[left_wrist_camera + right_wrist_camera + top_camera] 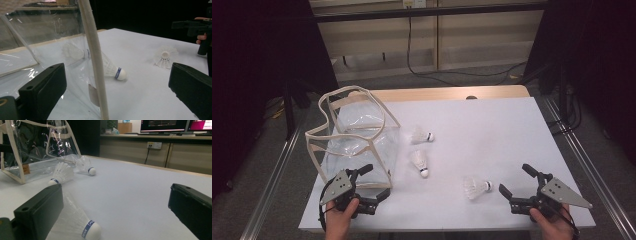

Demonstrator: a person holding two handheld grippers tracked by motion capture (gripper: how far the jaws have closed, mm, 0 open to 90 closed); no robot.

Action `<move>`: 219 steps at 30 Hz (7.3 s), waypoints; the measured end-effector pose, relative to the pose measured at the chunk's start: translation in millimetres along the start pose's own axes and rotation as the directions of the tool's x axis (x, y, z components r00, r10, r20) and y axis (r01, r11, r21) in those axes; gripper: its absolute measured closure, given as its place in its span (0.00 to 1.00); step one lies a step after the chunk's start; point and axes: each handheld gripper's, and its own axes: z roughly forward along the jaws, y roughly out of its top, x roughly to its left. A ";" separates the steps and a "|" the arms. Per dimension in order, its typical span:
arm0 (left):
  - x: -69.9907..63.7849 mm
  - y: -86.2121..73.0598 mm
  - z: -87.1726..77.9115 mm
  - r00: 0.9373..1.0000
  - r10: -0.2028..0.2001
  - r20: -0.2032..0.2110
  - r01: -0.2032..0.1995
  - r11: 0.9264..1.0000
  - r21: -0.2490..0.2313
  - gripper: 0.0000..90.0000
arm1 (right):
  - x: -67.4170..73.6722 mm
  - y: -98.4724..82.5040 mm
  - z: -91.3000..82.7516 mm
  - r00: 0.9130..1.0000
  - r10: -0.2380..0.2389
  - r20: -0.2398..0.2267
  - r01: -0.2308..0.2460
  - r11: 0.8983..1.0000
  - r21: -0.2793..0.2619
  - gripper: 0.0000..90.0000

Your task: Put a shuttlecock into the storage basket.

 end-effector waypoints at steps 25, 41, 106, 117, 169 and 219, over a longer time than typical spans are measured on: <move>-17.8 3.6 16.1 0.995 -0.007 0.100 0.004 0.999 0.034 0.00 | 0.3 0.2 0.3 1.000 -0.005 -0.003 0.005 1.000 0.000 0.00; -25.9 2.7 21.1 0.986 -0.016 0.167 0.007 0.998 0.057 0.02 | 0.9 0.7 0.8 1.000 -0.010 -0.008 0.010 1.000 -0.003 0.00; -56.4 10.1 84.0 0.993 -0.056 0.102 0.036 0.982 0.186 0.03 | 1.9 1.2 1.8 1.000 -0.025 -0.017 0.025 1.000 0.000 0.00; -59.0 13.5 94.0 0.995 -0.095 0.034 0.085 0.973 0.213 0.03 | 2.0 1.4 1.7 1.000 -0.021 -0.017 0.021 1.000 -0.003 0.00; -61.6 18.6 127.8 0.983 -0.107 -0.151 0.146 0.950 0.275 0.05 | 1.9 1.8 1.1 0.999 -0.029 -0.017 0.029 1.000 -0.006 0.00; -50.3 8.6 156.9 0.916 -0.097 -0.389 0.257 0.887 0.384 0.14 | 1.8 2.1 0.9 0.999 -0.025 -0.022 0.025 1.000 -0.010 0.00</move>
